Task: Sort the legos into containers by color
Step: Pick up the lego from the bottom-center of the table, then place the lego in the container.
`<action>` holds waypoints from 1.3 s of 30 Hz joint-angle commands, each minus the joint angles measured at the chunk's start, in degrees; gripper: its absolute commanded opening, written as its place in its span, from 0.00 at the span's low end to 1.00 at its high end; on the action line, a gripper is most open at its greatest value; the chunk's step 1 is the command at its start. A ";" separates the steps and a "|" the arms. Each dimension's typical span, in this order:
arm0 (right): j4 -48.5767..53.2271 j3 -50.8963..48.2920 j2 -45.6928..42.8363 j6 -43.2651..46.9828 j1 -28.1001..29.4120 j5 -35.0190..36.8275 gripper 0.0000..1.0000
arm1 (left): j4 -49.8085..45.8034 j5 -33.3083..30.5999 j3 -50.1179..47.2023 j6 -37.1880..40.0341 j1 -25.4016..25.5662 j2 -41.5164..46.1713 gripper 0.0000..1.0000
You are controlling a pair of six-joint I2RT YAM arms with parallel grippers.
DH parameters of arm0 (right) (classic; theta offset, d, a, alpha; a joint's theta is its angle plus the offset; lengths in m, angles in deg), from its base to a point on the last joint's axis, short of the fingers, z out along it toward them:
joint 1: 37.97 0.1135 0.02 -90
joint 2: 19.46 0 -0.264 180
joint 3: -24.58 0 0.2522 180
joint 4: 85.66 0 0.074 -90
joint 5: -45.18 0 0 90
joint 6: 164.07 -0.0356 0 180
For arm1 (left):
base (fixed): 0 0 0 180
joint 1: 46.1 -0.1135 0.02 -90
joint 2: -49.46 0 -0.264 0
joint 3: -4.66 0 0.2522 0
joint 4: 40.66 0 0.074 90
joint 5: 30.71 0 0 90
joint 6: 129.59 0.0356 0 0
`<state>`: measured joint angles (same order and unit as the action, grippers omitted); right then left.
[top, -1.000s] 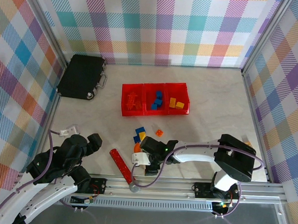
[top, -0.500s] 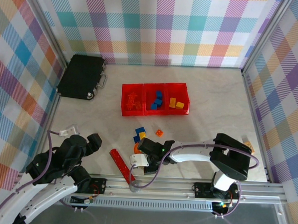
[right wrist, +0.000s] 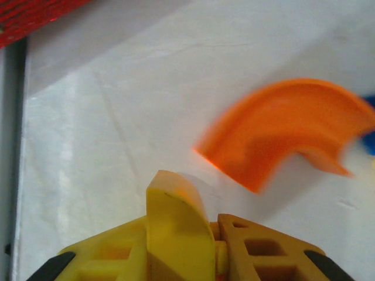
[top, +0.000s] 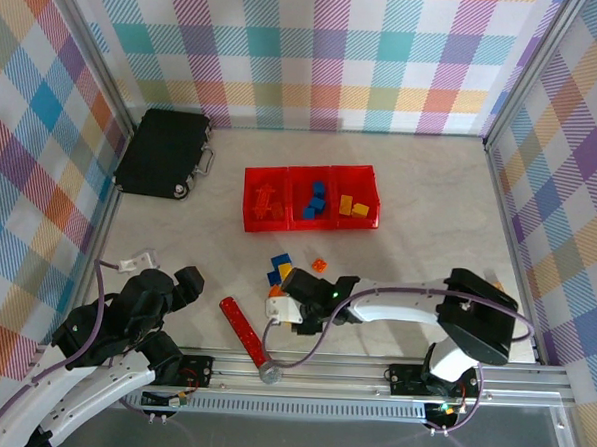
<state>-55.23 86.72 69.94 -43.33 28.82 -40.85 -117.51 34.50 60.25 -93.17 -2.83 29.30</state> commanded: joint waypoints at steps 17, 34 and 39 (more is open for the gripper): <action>9.35 26.69 -2.94 -9.95 -32.21 -1.90 0.21 | 9.86 10.45 -0.61 11.62 0.36 -11.33 1.00; 13.29 42.80 21.12 -22.26 -45.19 1.00 0.25 | 13.04 14.08 -1.98 14.93 0.35 -14.65 1.00; 12.75 43.45 24.52 -23.01 -46.12 -0.86 0.27 | 15.49 17.20 -3.48 14.75 0.42 -14.82 1.00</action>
<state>-42.70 128.27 92.50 -64.46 -17.39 -39.69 -104.12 49.05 58.04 -79.11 -2.76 14.57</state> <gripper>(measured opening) 0.276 0.997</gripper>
